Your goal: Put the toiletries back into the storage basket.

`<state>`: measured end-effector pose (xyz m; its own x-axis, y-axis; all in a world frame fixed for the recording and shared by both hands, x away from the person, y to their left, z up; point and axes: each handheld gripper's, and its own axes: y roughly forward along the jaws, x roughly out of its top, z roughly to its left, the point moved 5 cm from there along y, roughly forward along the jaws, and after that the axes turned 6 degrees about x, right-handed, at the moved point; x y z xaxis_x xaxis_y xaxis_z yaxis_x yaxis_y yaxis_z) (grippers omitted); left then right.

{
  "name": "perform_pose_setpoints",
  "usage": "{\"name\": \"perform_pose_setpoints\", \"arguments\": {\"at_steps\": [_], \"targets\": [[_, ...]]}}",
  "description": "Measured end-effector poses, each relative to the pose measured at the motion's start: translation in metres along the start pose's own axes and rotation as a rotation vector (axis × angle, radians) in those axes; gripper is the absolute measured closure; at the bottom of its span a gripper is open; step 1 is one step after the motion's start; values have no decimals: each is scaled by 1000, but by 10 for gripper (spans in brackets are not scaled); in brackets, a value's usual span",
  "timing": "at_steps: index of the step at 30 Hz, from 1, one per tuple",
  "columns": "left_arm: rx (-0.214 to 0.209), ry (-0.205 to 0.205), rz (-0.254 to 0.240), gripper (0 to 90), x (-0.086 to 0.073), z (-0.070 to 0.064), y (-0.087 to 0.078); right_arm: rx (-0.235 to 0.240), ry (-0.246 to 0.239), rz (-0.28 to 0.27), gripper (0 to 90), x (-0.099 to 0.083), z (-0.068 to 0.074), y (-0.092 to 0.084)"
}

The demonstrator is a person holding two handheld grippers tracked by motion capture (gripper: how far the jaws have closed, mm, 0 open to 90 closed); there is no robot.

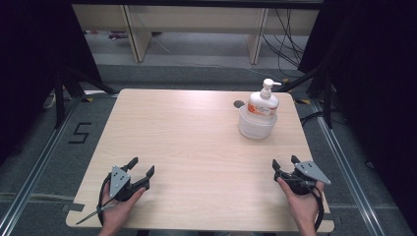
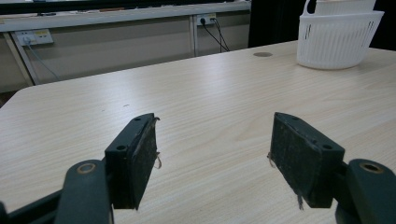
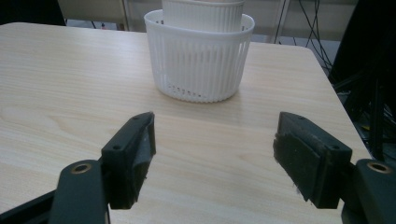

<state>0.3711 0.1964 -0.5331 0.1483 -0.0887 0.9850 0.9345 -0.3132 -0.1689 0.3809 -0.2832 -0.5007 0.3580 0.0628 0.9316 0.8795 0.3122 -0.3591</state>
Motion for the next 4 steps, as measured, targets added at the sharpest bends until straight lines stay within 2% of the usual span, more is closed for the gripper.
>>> {"name": "perform_pose_setpoints", "arguments": {"at_steps": [1, 4], "targets": [[0, 0, 0, 312, 0, 0, 0, -5, 15, 3, 297, 0, 1, -1], [0, 0, -1, 312, 0, 0, 0, -9, 14, 8, 297, 0, 1, -2]]}}
